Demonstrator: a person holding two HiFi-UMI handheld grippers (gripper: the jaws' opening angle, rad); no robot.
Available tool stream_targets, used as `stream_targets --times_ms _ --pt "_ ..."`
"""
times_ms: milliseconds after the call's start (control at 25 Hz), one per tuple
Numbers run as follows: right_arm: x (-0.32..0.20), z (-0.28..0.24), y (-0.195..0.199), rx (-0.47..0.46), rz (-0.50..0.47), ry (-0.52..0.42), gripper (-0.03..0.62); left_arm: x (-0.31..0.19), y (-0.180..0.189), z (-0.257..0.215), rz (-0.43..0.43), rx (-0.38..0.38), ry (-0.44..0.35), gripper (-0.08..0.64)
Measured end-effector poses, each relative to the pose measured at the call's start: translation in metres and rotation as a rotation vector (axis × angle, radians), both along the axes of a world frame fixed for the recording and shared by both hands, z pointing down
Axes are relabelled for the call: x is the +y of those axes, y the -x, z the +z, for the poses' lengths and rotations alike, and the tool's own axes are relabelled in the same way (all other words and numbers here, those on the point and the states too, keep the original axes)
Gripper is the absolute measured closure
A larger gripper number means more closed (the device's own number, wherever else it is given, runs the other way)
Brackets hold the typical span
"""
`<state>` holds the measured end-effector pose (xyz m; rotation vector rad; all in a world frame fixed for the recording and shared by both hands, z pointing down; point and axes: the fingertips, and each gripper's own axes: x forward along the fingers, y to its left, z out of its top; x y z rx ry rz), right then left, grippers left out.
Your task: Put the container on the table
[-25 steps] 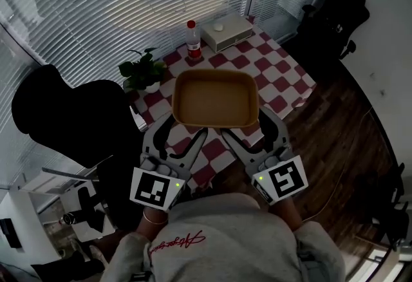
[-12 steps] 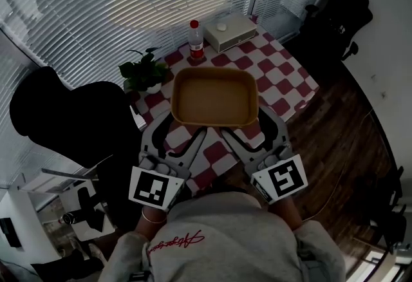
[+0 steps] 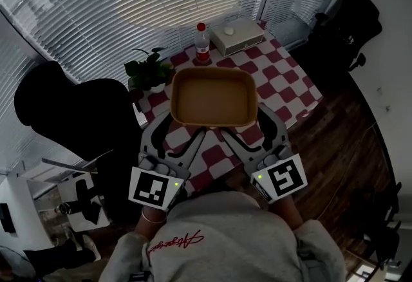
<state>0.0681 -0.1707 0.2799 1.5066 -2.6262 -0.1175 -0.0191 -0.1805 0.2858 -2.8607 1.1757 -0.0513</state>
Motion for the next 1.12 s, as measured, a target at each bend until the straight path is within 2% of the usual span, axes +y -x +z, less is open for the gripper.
stream_targets --times_ms 1120 --pt "-0.014 0.029 -0.005 0.034 -0.106 0.033 0.255 -0.005 -0.005 0.029 -0.116 -0.027 0.035 0.275"
